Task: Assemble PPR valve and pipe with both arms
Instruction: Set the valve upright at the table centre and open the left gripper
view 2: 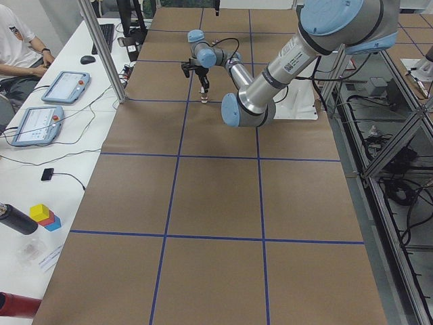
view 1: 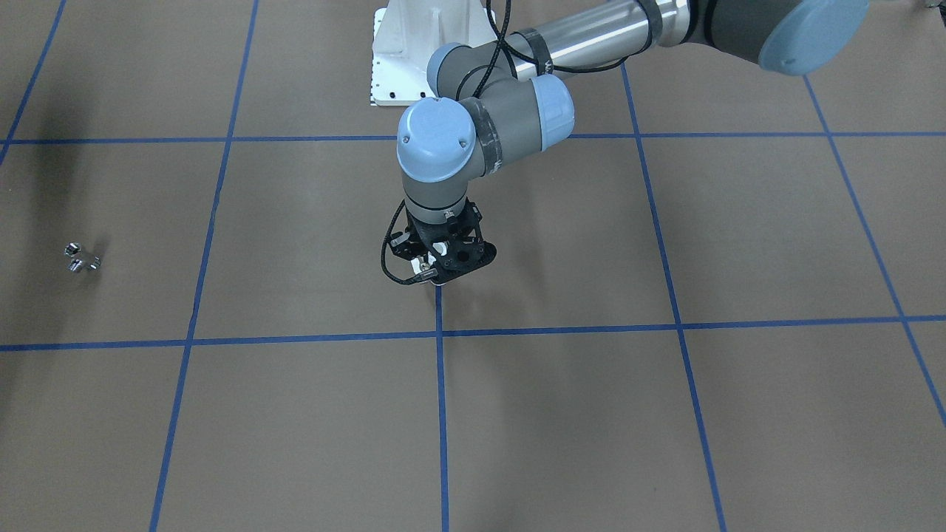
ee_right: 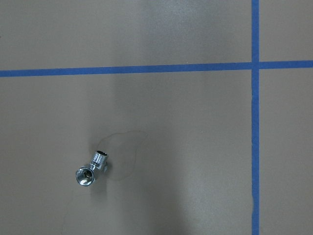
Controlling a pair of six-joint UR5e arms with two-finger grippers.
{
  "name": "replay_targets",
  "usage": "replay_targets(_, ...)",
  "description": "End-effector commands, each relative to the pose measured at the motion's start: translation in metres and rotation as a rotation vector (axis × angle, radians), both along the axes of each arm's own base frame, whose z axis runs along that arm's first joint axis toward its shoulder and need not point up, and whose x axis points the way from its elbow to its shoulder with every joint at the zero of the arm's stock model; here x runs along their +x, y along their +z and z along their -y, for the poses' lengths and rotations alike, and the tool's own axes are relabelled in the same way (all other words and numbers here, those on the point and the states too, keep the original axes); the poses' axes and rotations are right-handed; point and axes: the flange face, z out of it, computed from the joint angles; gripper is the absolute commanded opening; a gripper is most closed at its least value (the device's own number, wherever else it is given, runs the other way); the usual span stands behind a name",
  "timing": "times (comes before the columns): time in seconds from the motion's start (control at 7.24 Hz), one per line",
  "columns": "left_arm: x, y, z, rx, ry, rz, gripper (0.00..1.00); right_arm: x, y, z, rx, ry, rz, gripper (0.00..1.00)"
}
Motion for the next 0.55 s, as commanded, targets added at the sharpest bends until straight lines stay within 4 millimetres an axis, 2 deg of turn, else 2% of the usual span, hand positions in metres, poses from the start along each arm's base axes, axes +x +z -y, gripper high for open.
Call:
replay_targets(0.0,0.0002,0.0001,-0.0002,0.000,0.000,-0.001,0.52,0.0000,0.0000,0.0000,0.000,0.000,0.000,0.99)
replay_targets(0.28,0.0002,0.0001,-0.0002,0.003,0.002,-0.001,0.71,-0.0002,-0.0014,0.0012,0.003,0.000,0.001,0.99)
replay_targets(0.41,-0.0011,-0.0022,-0.0011,0.006,0.003,-0.005,0.73,-0.0005,-0.0027,0.0025,0.006,0.000,0.001,0.99)
